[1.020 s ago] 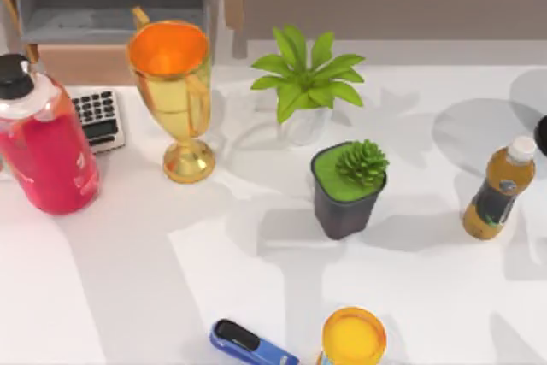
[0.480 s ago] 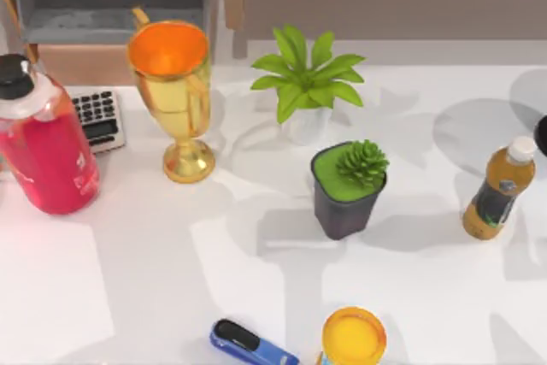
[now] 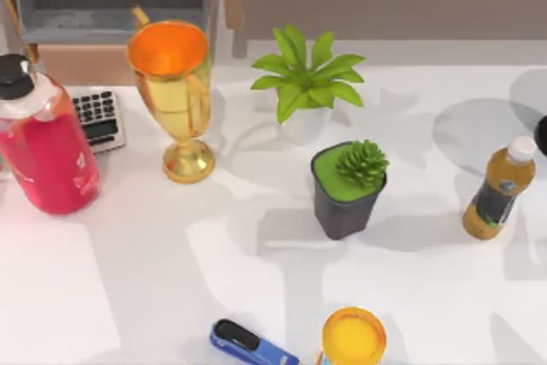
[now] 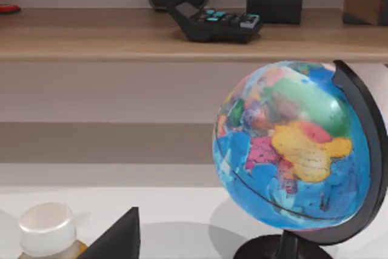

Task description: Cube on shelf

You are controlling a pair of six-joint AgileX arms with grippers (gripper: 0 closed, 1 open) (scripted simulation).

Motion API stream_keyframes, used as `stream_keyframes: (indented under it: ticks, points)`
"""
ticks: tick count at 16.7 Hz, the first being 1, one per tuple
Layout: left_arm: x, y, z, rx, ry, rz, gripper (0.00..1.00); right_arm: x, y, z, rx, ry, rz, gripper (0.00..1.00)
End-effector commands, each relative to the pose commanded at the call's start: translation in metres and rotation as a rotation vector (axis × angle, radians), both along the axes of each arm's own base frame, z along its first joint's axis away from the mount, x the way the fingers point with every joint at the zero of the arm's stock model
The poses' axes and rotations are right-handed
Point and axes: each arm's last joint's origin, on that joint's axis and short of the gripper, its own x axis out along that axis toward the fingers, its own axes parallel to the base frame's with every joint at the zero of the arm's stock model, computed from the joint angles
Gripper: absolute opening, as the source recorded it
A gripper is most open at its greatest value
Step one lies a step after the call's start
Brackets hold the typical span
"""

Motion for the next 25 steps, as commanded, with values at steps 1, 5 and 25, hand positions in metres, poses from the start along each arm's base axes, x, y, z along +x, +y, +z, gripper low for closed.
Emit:
stream_keyframes:
  ticks: [1,5,25]
  points:
    - [0.002,-0.001,-0.007,-0.001,0.002,0.0,1.0,0.0,0.0,0.0,0.0,0.0,0.0,1.0]
    - [0.014,-0.007,-0.038,-0.002,0.005,-0.001,1.0,0.0,0.0,0.0,0.0,0.0,0.0,1.0]
    - [0.017,-0.009,-0.042,0.001,-0.002,0.0,0.0,0.0,0.0,0.0,0.0,0.0,0.0,1.0]
